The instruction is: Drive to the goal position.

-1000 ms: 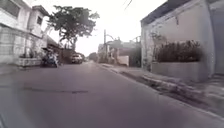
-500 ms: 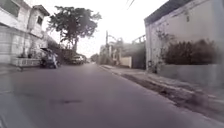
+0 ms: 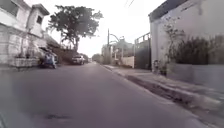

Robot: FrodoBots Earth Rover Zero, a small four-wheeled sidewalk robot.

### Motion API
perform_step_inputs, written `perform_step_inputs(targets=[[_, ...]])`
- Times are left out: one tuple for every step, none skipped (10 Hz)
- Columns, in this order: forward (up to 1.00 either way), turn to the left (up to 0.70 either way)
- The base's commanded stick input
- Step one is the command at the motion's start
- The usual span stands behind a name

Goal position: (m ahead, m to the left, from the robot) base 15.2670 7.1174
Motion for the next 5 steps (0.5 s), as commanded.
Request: perform_step_inputs(targets=[[1.00,0.00],[1.00,0.00],[1.00,0.00],[1.00,0.00],[1.00,0.00]])
